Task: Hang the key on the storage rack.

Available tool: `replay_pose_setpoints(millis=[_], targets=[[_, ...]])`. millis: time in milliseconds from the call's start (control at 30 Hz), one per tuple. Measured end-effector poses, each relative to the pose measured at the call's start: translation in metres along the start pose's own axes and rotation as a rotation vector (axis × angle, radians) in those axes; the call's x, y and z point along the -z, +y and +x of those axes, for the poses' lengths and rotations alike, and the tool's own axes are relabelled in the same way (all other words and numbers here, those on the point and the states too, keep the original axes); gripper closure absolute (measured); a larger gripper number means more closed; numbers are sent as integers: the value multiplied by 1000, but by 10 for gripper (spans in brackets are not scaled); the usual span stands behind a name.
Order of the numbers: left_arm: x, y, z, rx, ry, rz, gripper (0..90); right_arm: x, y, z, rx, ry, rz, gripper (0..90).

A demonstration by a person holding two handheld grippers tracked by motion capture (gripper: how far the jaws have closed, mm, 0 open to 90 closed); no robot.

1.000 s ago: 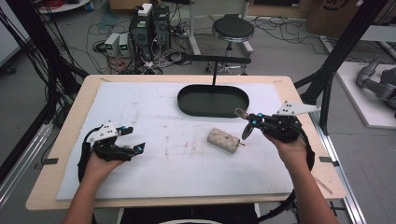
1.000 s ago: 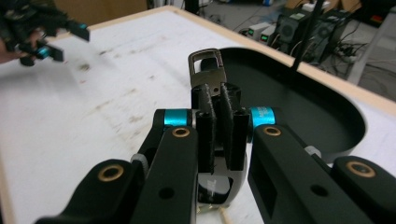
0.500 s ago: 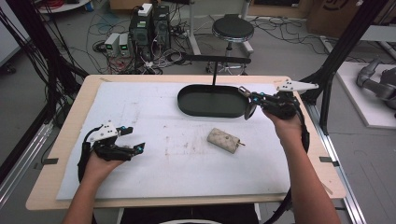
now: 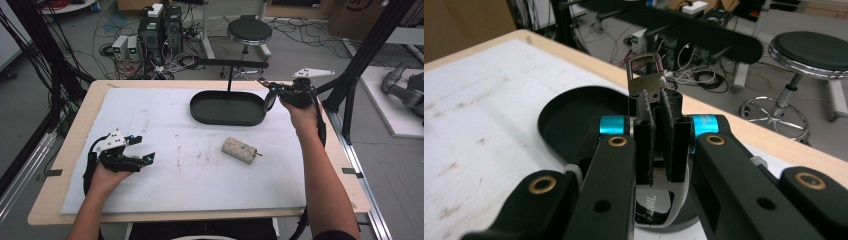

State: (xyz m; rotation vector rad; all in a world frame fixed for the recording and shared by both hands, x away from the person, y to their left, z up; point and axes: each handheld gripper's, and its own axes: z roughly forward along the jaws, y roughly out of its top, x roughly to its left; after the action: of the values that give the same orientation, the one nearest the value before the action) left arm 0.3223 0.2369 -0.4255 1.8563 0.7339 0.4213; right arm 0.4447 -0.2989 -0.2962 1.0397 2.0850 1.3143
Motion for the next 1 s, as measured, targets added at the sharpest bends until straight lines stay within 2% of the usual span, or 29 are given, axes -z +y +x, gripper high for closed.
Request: replay_pose_setpoints(millis=[133,200,433,667,1000], targets=[[0,0,0,-2,4,6,162,-9,8,-11,-1,-39,12,861],[0,0,0,1,5,5,162,-11,10,-13,-3,-43,7,860],[0,0,1,0,8,7,162,-33,13,-29,-25,-71,32,860],[0,0,1,-2,10,12,162,-43,14,-31,-26,-92,52,860],[-1,0,0,-6,8,15,162,-46,9,-36,-42,-113,67,858]])
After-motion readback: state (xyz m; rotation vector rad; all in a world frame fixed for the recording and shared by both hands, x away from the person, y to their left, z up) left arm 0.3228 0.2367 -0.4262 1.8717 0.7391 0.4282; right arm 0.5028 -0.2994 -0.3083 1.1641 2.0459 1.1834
